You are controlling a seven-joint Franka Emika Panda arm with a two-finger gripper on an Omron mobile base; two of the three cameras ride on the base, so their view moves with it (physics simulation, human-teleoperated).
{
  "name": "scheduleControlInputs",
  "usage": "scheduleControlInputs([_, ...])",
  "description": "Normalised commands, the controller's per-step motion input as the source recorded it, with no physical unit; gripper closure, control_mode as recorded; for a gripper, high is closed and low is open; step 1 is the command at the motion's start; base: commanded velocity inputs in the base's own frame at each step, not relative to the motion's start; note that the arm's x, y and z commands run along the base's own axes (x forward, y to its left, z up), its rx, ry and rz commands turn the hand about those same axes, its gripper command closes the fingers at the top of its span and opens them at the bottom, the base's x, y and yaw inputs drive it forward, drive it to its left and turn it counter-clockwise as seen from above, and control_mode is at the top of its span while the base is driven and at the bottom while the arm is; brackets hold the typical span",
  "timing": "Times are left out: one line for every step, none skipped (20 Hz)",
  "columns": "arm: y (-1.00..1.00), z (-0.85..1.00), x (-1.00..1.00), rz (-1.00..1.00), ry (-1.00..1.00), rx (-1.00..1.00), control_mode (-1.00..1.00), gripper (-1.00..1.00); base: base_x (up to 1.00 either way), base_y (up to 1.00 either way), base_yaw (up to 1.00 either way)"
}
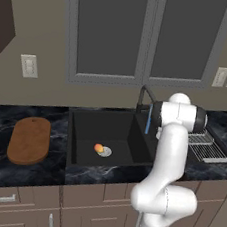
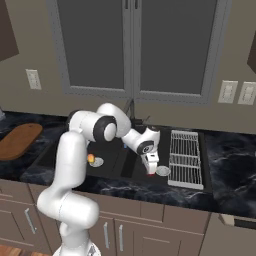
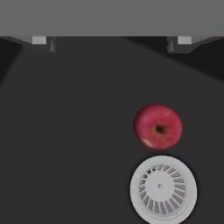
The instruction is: Pick the mango, apple from the sink and place them on the cutting board to airdry. Then turn off the sink faucet.
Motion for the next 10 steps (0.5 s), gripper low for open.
scheduleControlInputs([-0.06, -0.20, 0.26, 0.00, 0.00, 0.00, -1.00, -1.00, 0.00, 0.00, 0.00])
scheduleControlInputs([-0.06, -0.21, 0.25, 0.00, 0.00, 0.00, -1.00, -1.00, 0.00, 0.00, 0.00])
scheduleControlInputs([-0.08, -0.21, 0.26, 0.00, 0.00, 0.00, -1.00, -1.00, 0.00, 0.00, 0.00])
scheduleControlInputs([-0.08, -0.19, 0.25, 0.00, 0.00, 0.00, -1.00, -1.00, 0.00, 0.00, 0.00])
scheduleControlInputs([-0.09, -0.19, 0.24, 0.00, 0.00, 0.00, -1.00, -1.00, 0.00, 0.00, 0.00])
scheduleControlInputs([-0.10, -0.20, 0.25, 0.00, 0.00, 0.00, -1.00, -1.00, 0.00, 0.00, 0.00])
scheduleControlInputs([-0.12, -0.19, 0.25, 0.00, 0.01, 0.00, -1.00, -1.00, 0.00, 0.00, 0.00])
scheduleControlInputs([-0.11, -0.19, 0.26, 0.00, 0.01, 0.01, -1.00, -1.00, 0.00, 0.00, 0.00])
scheduleControlInputs([-0.11, -0.19, 0.25, 0.00, 0.01, 0.00, -1.00, -1.00, 0.00, 0.00, 0.00])
scheduleControlInputs([-0.13, -0.20, 0.25, 0.00, 0.00, 0.00, -1.00, -1.00, 0.00, 0.00, 0.00])
